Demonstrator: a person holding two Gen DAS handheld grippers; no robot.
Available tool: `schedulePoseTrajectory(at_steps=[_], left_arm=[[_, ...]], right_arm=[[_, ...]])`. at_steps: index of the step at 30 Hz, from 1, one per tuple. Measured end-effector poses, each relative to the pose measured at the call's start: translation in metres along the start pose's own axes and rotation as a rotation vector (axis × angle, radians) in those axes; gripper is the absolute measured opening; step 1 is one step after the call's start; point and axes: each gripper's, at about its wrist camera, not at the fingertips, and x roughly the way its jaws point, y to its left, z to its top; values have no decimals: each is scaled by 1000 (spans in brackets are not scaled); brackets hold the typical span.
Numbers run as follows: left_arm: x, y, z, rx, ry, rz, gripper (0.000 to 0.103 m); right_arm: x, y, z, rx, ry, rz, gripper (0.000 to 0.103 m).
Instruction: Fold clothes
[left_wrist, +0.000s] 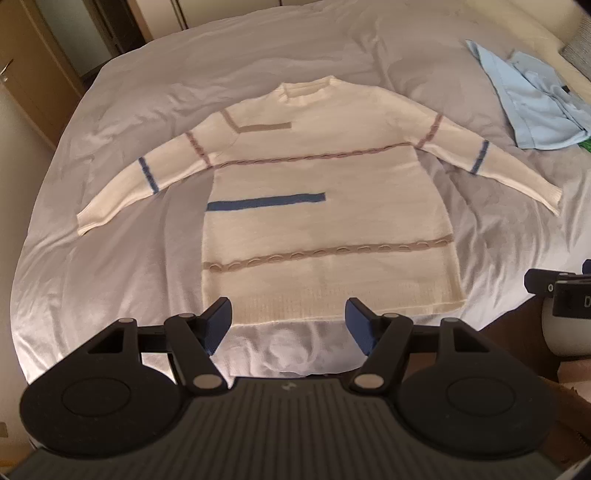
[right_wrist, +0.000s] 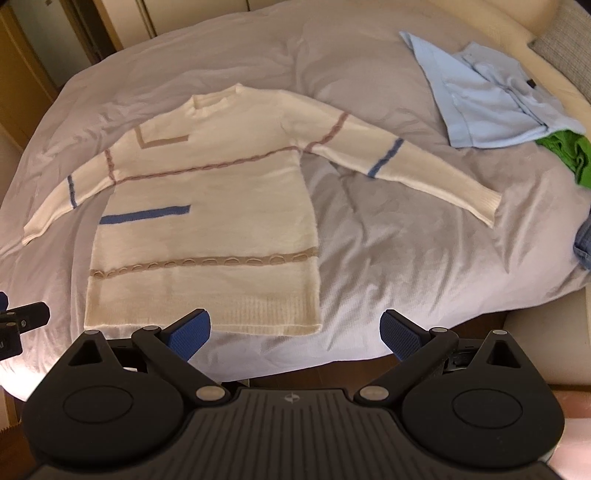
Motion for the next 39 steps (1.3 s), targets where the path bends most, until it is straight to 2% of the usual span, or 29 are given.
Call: schedulePoseTrajectory(at_steps=[13,23,27,33,36,39], left_arm=[[4,40,-7,-89,17,38,65],[35,76,3,-146,58,27,65],[62,97,17,-168,80,8,65],[123,142,44,-247,147,-35,65],[163,169,54,-296,169,-38,65],[206,201,58,-385,193,-43,65]], right_arm=[[7,38,14,-84,-7,42,101],[30,70,37,-123,19,29,101],[46,85,51,-135,38,19,101],[85,104,85,-95,77,-12,101],[116,113,103,-71,104,-34,101],[159,123,118,-41,126,-30,101]])
